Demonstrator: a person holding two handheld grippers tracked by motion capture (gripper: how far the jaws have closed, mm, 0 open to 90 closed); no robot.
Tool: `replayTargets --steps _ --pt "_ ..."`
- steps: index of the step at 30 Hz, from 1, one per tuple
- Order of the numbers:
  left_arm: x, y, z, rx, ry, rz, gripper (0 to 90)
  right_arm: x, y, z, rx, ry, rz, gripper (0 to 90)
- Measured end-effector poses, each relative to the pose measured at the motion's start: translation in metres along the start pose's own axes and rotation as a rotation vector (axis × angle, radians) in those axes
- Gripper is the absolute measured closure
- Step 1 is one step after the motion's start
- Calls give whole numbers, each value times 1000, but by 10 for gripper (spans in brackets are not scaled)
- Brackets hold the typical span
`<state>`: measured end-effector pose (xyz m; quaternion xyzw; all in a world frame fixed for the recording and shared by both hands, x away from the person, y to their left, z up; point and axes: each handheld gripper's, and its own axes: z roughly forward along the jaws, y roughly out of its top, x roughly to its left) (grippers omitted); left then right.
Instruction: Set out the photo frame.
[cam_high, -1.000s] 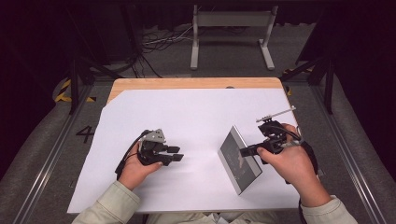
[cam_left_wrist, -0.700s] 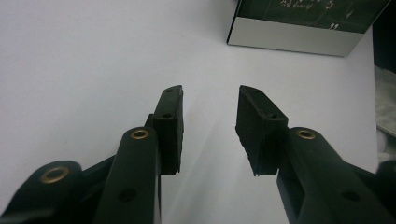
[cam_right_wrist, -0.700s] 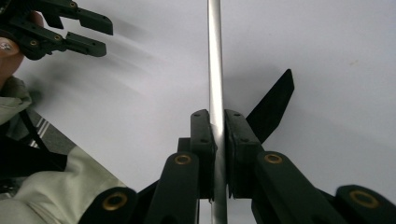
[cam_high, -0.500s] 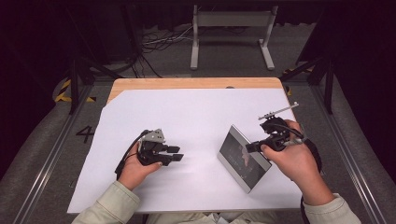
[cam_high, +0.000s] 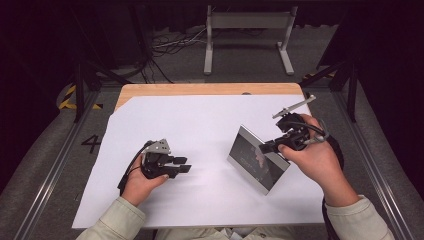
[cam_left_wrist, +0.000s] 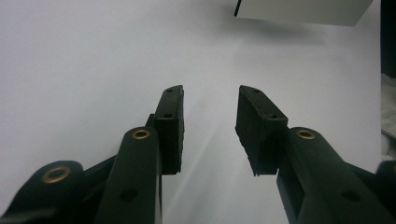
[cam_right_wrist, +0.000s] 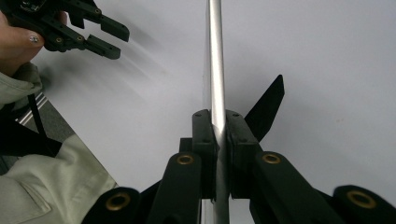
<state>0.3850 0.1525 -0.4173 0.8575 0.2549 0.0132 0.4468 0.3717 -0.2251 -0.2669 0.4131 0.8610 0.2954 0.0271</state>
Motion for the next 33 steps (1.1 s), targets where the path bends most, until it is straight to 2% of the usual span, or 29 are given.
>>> replayTargets --steps 4,6,11,12,13,14,16,19,21,26,27,33 --pt "1 -4 -6 -16 20 -17 628 0 11 1 11 18 -66 843" --pt "2 -7 -10 -21 31 -33 628 -1 13 2 15 23 -79 844" --pt "3 -12 -18 -36 55 -57 624 -3 28 5 37 52 -168 844" --pt "3 -12 -18 -36 55 -57 624 -3 28 5 37 52 -168 844" --pt "4 -13 -19 -38 59 -61 624 -3 32 6 48 60 -202 844" --pt "4 -13 -19 -38 59 -61 624 -3 32 6 48 60 -202 844" --pt "5 -14 -20 -37 63 -63 624 -3 38 10 67 79 -248 844" --pt "5 -15 -19 -36 60 -64 624 -4 41 12 72 94 -263 844" --pt "5 -14 -19 -37 59 -60 623 -7 46 15 79 106 -293 844" --pt "6 -15 -19 -39 60 -72 623 -9 51 17 86 110 -336 844" --pt "8 -15 -20 -39 62 -65 622 -10 54 18 91 119 -366 844" --pt "9 -16 -21 -44 65 -78 622 -12 61 22 105 149 -442 844"
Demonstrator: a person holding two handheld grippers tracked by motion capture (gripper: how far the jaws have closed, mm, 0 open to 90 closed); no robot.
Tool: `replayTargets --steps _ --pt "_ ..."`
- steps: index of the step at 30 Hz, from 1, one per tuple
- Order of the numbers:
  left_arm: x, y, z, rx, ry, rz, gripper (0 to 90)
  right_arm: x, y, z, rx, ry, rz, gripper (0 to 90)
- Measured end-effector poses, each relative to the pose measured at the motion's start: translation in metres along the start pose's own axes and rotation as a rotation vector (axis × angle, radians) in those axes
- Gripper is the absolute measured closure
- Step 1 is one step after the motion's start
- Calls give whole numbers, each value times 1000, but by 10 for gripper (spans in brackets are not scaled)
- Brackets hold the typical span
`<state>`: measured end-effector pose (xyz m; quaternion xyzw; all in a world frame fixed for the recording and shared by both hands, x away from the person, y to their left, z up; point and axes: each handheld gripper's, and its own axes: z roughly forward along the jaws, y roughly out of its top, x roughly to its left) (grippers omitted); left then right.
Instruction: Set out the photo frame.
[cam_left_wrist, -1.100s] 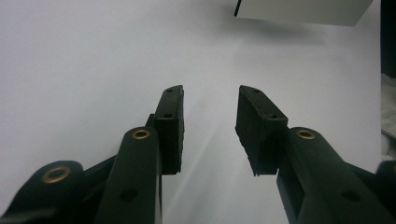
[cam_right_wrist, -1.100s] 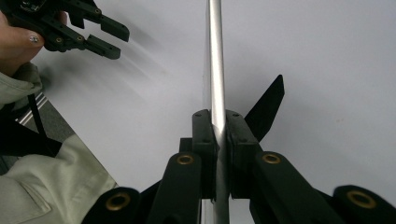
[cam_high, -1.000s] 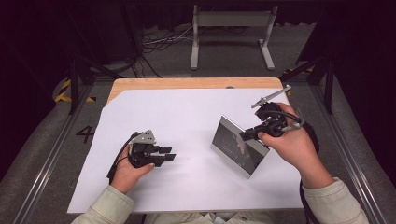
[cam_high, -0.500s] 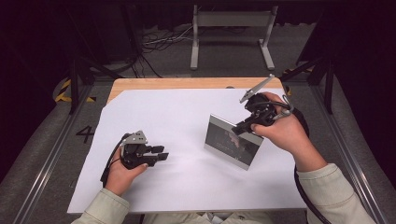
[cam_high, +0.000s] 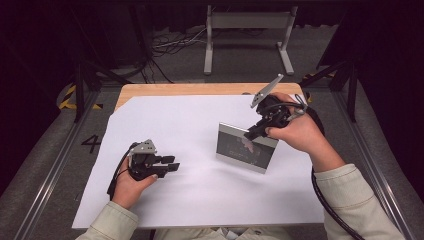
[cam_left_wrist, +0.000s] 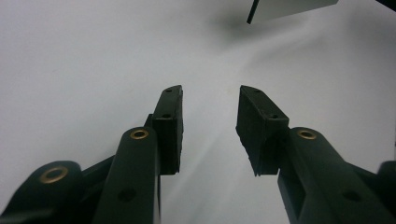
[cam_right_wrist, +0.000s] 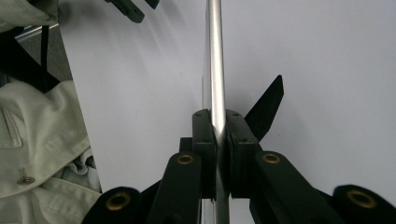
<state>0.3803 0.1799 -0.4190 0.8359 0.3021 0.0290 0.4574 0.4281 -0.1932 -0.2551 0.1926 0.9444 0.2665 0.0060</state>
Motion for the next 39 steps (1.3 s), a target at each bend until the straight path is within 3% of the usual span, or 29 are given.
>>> replayTargets --steps 10,12,15,22,30,39 --pt "-1 -8 -10 -7 30 -16 619 -5 15 10 15 52 -100 844" --pt "-1 -9 -12 -9 35 -21 611 -5 16 12 16 57 -102 844" --pt "0 -15 -19 -14 78 -28 589 -9 21 18 24 83 -136 844" --pt "1 -23 -28 -20 112 -52 573 -19 29 33 39 114 -200 844" --pt "1 -25 -30 -22 113 -67 570 -29 31 45 38 155 -230 843" --pt "1 -24 -27 -14 105 -58 569 -36 30 54 72 165 -255 843"
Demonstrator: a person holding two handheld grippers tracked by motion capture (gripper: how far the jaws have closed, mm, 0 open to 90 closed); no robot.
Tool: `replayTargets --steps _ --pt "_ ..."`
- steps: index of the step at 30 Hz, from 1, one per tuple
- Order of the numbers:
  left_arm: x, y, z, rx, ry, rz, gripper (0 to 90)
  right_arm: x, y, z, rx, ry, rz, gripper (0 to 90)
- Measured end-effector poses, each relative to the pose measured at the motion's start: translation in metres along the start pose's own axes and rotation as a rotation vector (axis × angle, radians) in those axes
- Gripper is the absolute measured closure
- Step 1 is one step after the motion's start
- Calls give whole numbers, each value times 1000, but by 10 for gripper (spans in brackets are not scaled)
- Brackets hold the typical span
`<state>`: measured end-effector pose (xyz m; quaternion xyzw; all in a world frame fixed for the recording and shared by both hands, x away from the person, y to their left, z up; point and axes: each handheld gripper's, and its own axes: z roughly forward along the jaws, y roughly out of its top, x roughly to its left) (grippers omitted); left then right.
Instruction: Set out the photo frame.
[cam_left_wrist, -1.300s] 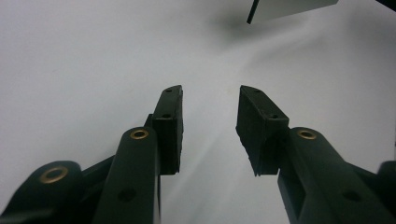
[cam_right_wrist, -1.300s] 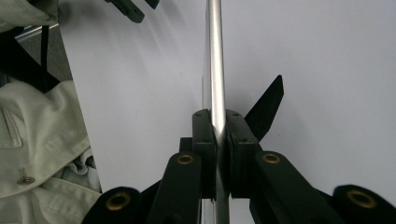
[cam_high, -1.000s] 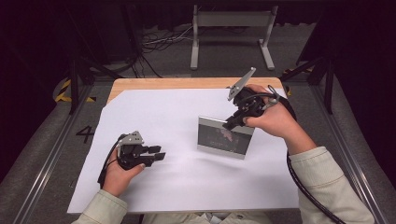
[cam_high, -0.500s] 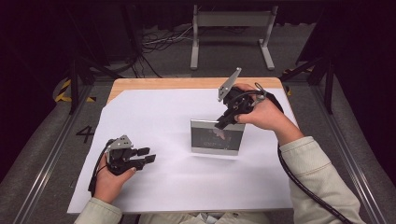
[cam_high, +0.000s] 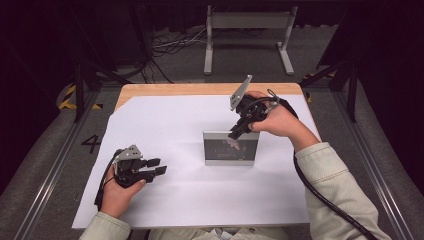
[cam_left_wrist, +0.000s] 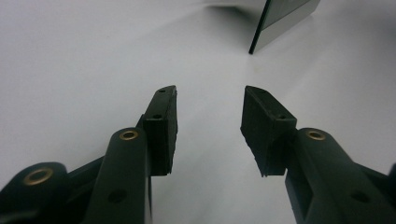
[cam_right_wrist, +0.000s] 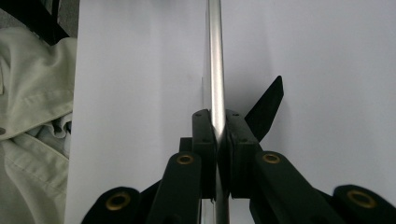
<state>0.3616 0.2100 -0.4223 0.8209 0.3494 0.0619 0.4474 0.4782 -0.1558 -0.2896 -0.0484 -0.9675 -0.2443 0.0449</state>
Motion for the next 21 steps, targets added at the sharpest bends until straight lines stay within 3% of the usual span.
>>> replayTargets --steps 6,12,13,21 --pt "-1 1 3 0 -7 0 569 -1 -4 0 -9 -4 -6 841" --pt "-1 2 4 4 -8 4 567 -3 -7 0 -29 -55 -7 812" --pt "-1 2 4 3 -8 4 566 -4 -8 1 -40 -81 -9 801" --pt "-1 3 5 2 -13 5 563 -3 -9 -2 -62 -109 7 763"
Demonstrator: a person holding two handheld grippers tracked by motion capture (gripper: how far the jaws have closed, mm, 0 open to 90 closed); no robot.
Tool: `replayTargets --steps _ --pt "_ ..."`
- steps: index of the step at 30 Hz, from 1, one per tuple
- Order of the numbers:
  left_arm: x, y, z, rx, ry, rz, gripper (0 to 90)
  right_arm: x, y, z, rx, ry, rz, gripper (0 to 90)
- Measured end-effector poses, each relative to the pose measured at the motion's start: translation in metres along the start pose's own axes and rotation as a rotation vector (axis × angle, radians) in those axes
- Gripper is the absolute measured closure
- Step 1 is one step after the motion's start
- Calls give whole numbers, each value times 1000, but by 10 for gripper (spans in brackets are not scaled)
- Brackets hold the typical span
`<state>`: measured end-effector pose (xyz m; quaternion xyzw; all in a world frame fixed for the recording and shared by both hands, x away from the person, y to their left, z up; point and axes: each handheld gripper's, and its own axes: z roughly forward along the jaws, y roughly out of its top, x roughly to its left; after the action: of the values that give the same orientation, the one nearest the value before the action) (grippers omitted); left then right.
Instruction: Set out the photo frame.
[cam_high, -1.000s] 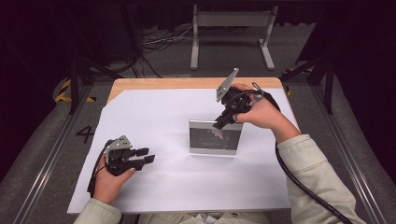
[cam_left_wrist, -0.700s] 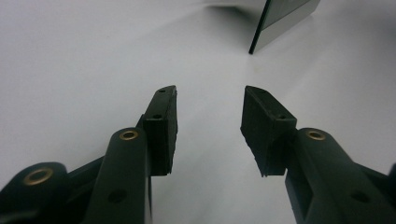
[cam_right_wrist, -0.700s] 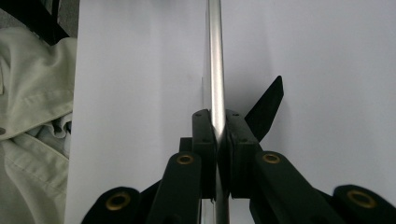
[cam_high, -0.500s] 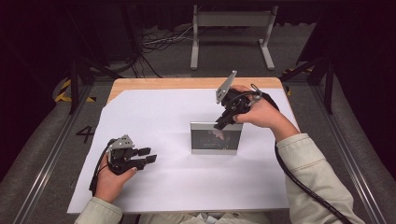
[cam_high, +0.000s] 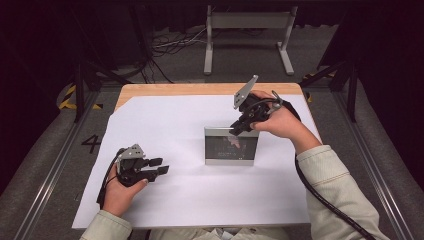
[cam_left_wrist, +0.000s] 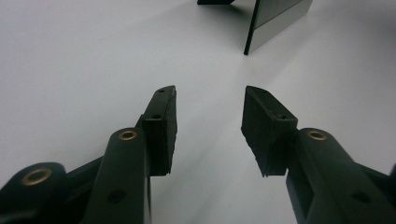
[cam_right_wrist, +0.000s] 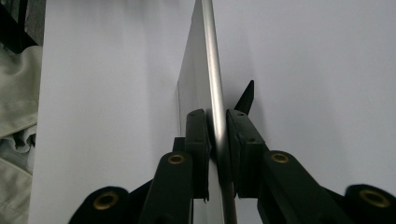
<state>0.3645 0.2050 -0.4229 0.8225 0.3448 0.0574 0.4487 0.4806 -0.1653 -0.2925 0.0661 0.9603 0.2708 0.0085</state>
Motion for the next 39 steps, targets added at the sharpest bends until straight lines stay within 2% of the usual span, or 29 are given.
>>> replayTargets --steps 2,3,4,5,7,9,14,15,16,18,23,24,27,29,31,39 --pt "0 0 0 -1 -1 0 561 1 -1 -3 -30 10 25 681" --pt "0 0 0 -3 0 6 558 2 -2 -5 -41 -7 29 618" --pt "0 1 -1 -4 2 7 558 2 -2 -5 -41 -7 29 618" --pt "0 1 -1 -6 4 4 551 4 -3 -8 -68 -26 39 571" --pt "0 1 -1 -8 10 5 546 5 -3 -9 -76 -30 43 562" --pt "0 1 -1 -13 13 12 533 7 -6 -15 -97 -57 47 528" --pt "0 2 -1 -9 23 31 504 14 -16 -30 -153 -95 65 492" --pt "0 2 -1 -8 22 30 493 16 -22 -38 -169 -111 68 482" --pt "-1 2 -1 -7 23 24 493 16 -22 -38 -169 -111 68 482" --pt "1 -1 -4 4 36 42 479 20 -31 -46 -183 -126 84 466" --pt "5 -4 -10 -11 40 17 464 25 -44 -57 -199 -152 104 447" --pt "7 -4 -12 -15 45 23 460 28 -50 -61 -205 -164 118 434" --pt "8 -4 -11 -19 42 20 458 30 -56 -64 -213 -175 130 427" --pt "8 -4 -9 -19 36 15 456 34 -65 -70 -225 -207 163 413" --pt "8 -3 -7 -17 35 22 455 35 -67 -72 -227 -215 170 410" --pt "9 -4 -6 -22 36 19 454 47 -99 -80 -269 -271 240 395"
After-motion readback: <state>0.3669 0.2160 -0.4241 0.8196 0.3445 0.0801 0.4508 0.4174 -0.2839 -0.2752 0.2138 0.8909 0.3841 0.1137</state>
